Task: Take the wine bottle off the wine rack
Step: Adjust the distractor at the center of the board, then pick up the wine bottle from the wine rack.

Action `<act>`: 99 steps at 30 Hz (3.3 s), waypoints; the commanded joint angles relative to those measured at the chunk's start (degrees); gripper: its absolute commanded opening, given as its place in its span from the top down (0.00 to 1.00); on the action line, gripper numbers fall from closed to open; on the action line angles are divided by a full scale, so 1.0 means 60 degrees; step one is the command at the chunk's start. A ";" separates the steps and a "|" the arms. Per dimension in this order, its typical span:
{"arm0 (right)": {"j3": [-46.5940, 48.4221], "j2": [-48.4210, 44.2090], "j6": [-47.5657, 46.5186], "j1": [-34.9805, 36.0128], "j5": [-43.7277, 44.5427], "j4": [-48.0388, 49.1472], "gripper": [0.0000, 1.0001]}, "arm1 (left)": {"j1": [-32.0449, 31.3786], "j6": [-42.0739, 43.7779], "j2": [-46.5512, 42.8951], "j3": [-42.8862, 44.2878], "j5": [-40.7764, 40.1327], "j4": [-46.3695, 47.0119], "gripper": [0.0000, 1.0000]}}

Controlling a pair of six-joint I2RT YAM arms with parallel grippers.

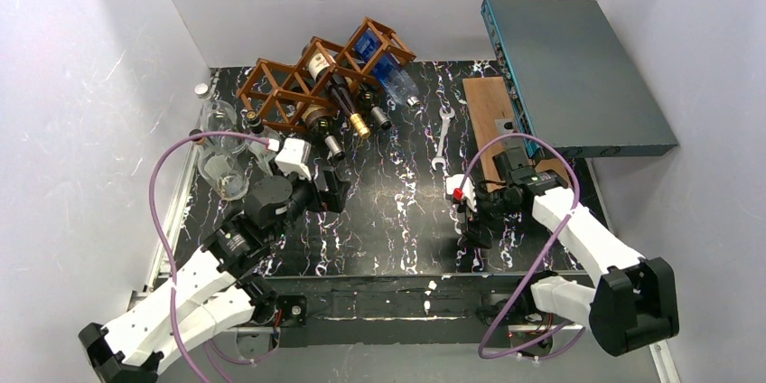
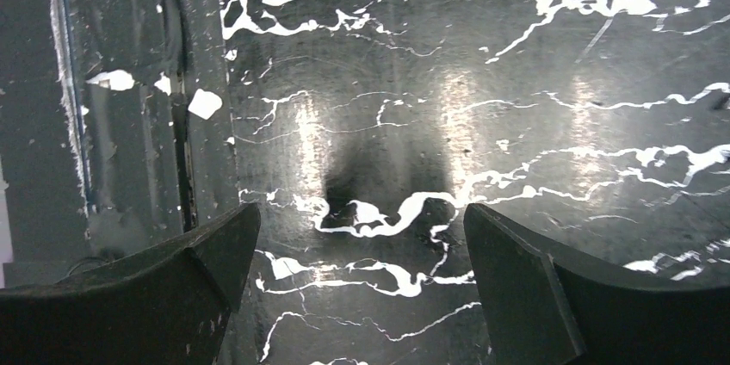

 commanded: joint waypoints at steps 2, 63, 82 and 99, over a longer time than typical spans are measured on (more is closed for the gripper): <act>0.0521 0.0677 -0.0558 0.0652 -0.0101 -0.0331 0.02 | -0.0051 -0.0445 0.1058 0.1095 -0.0281 0.0056 0.02; 1.0029 0.9265 1.1394 0.3944 0.7846 0.7850 0.08 | 0.1014 0.1079 0.0822 0.4445 -0.1424 -0.2347 0.02; 1.1011 0.7927 0.9279 0.3022 0.5841 0.5476 0.02 | 0.1010 0.1006 0.0459 0.4184 -0.1231 -0.2138 0.02; 1.3586 1.0130 0.7878 0.1659 0.5628 0.4058 0.02 | 0.1010 0.1001 0.0649 0.4199 -0.1079 -0.2105 0.02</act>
